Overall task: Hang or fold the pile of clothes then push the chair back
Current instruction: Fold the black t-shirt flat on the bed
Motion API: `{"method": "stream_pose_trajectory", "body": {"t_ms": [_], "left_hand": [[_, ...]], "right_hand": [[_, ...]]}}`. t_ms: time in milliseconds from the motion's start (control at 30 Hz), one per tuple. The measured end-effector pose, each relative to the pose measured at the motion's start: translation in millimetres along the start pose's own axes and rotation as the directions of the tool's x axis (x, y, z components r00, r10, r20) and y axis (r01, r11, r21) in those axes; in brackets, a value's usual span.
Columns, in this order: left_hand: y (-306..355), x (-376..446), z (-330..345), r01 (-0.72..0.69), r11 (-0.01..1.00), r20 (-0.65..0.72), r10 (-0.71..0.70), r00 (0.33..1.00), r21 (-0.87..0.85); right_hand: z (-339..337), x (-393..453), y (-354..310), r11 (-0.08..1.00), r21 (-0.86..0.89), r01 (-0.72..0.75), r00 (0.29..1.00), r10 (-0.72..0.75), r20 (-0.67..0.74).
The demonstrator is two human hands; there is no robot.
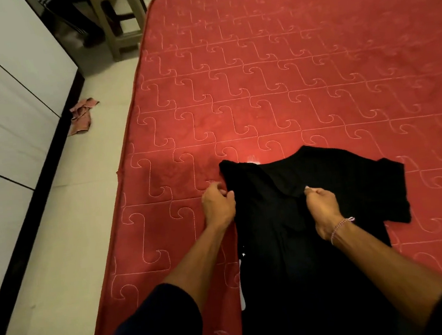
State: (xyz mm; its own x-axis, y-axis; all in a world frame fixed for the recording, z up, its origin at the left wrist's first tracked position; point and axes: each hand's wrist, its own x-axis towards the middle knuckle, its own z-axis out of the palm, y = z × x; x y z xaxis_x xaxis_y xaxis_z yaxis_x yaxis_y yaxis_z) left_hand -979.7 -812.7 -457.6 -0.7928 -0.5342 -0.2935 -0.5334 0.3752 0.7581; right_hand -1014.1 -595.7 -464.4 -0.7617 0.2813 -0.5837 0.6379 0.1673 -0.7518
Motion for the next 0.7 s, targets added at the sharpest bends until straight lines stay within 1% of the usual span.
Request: {"method": "stream_pose_trajectory", "body": {"t_ms": [33,100,133,167,200,233,267,300,367,400,433,467,500,567,600,633,700], "left_hand": [[5.4,6.6,0.9,0.02,1.0,0.007,-0.02,1.0,-0.014],[13.2,22.4,3.8,0.079,0.995,0.003,-0.079,0.997,-0.057],[15.4,30.4,5.4,0.102,0.992,-0.004,-0.103,0.995,-0.07],[17.6,37.0,6.6,0.113,0.991,-0.011,-0.114,0.993,-0.074],[19.5,43.0,7.8,0.118,0.991,-0.017,-0.119,0.993,-0.07],[22.1,46.7,7.8,0.118,0.991,-0.024,-0.12,0.992,-0.065],[23.2,50.2,7.5,0.117,0.991,-0.031,-0.119,0.992,-0.064],[24.8,53.0,6.7,0.113,0.991,-0.038,-0.116,0.993,-0.067],[24.0,58.1,4.5,0.089,0.992,-0.045,-0.093,0.995,-0.085],[22.8,60.3,3.2,0.074,0.99,-0.034,-0.079,0.996,-0.116],[22.1,62.3,0.1,0.073,0.983,-0.008,-0.075,0.997,-0.166],[20.2,64.4,-2.9,0.074,0.97,0.025,-0.071,0.997,-0.23],[18.8,65.2,-6.5,0.084,0.953,0.066,-0.067,0.996,-0.293],[14.5,66.0,-13.8,0.118,0.913,0.148,-0.064,0.987,-0.391],[10.9,65.5,-16.1,0.146,0.889,0.186,-0.071,0.98,-0.433],[5.9,65.8,-16.8,0.173,0.868,0.215,-0.079,0.973,-0.465],[-3.3,66.8,-15.2,0.201,0.834,0.235,-0.089,0.968,-0.514]], "right_hand": [[0.4,-4.3,-4.9,0.997,-0.061,0.038,0.999,-0.039,-0.017],[3.1,-15.4,-15.1,0.957,-0.245,0.152,0.978,-0.181,-0.1],[5.9,-21.9,-19.7,0.907,-0.357,0.223,0.945,-0.291,-0.147],[8.8,-27.3,-23.6,0.835,-0.461,0.299,0.892,-0.416,-0.175],[13.2,-30.1,-27.3,0.757,-0.536,0.373,0.829,-0.532,-0.174],[18.8,-28.9,-28.9,0.68,-0.583,0.444,0.772,-0.62,-0.136],[24.8,-27.4,-31.9,0.604,-0.609,0.515,0.736,-0.675,-0.048],[32.3,-24.2,-35.4,0.532,-0.602,0.595,0.708,-0.702,0.08],[51.2,-16.7,-45.7,0.428,-0.524,0.736,0.644,-0.682,0.347],[61.4,-13.4,-52.5,0.4,-0.483,0.779,0.611,-0.657,0.442],[73.6,-8.2,-58.7,0.385,-0.459,0.801,0.591,-0.633,0.5],[84.7,-4.5,-66.2,0.398,-0.455,0.797,0.601,-0.606,0.522],[94.7,0.0,-74.2,0.418,-0.476,0.774,0.631,-0.578,0.518],[111.0,7.9,-92.2,0.425,-0.555,0.715,0.695,-0.516,0.501],[117.7,12.9,-99.5,0.431,-0.57,0.7,0.714,-0.463,0.526],[122.8,17.0,-105.8,0.436,-0.568,0.698,0.715,-0.399,0.573],[130.3,22.0,-115.3,0.445,-0.553,0.704,0.697,-0.285,0.658]]}}
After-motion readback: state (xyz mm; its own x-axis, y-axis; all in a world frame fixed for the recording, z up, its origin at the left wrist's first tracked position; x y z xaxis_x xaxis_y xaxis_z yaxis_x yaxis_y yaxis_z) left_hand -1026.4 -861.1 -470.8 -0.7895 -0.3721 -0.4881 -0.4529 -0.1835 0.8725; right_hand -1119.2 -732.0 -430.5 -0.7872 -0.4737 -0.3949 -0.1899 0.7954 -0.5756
